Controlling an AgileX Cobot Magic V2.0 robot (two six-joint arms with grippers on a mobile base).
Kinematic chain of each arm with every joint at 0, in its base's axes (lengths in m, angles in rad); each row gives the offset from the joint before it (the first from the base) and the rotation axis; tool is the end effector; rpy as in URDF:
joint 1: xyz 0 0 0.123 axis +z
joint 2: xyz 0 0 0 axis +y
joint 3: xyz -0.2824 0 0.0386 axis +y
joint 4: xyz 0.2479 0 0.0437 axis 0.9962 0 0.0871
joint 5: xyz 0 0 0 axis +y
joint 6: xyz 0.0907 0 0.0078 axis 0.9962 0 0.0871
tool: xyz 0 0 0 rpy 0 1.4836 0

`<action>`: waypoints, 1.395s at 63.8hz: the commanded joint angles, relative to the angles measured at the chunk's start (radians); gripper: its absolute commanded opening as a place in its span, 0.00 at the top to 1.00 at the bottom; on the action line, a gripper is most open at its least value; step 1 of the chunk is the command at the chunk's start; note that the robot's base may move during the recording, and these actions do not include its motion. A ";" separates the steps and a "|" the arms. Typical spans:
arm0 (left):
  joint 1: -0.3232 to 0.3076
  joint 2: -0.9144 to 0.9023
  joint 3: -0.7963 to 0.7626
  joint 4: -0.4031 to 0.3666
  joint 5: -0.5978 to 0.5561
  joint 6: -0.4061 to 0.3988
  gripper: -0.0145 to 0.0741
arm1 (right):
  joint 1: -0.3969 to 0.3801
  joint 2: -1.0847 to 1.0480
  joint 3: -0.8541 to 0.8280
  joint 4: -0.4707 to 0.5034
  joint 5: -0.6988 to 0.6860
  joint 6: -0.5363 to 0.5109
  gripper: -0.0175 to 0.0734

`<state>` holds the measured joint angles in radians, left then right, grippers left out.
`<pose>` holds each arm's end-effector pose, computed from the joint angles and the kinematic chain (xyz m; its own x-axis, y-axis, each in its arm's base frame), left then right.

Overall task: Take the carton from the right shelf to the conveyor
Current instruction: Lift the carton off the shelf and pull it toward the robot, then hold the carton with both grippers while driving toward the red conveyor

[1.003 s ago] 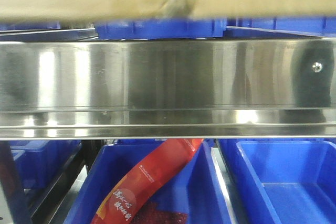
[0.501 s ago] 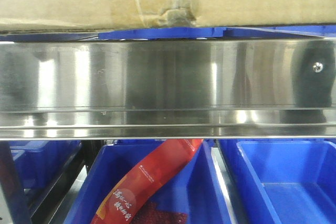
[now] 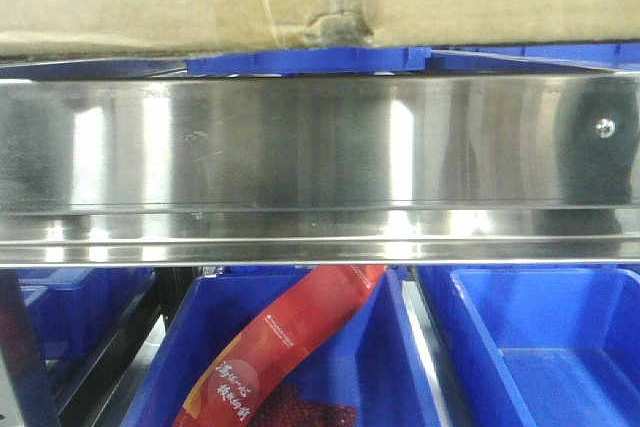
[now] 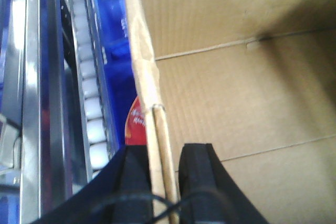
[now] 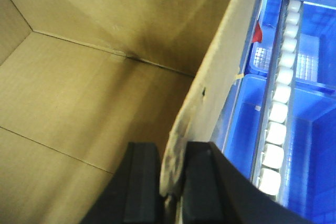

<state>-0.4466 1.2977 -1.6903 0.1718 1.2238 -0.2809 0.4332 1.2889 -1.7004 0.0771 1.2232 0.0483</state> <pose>0.2225 -0.0903 0.4799 -0.6630 0.0766 -0.7447 0.1775 0.9825 -0.0570 0.2116 0.1051 0.4840 -0.6341 -0.2114 -0.7438 -0.4218 0.9007 0.1037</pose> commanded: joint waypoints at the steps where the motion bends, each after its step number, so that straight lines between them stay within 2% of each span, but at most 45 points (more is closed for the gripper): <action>1: -0.008 -0.007 -0.002 -0.028 -0.076 0.009 0.86 | 0.005 -0.016 -0.003 0.035 -0.054 -0.026 0.88; 47: -0.008 -0.007 -0.002 -0.028 -0.289 0.009 0.86 | 0.005 -0.016 -0.003 0.035 -0.060 -0.026 0.88; 89: -0.008 -0.005 -0.002 -0.027 -0.302 0.009 0.86 | 0.005 -0.007 -0.003 0.046 -0.162 -0.026 0.88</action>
<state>-0.4466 1.2984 -1.6865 0.2006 1.0127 -0.2790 0.4332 1.2864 -1.7004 0.0456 1.1175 0.0483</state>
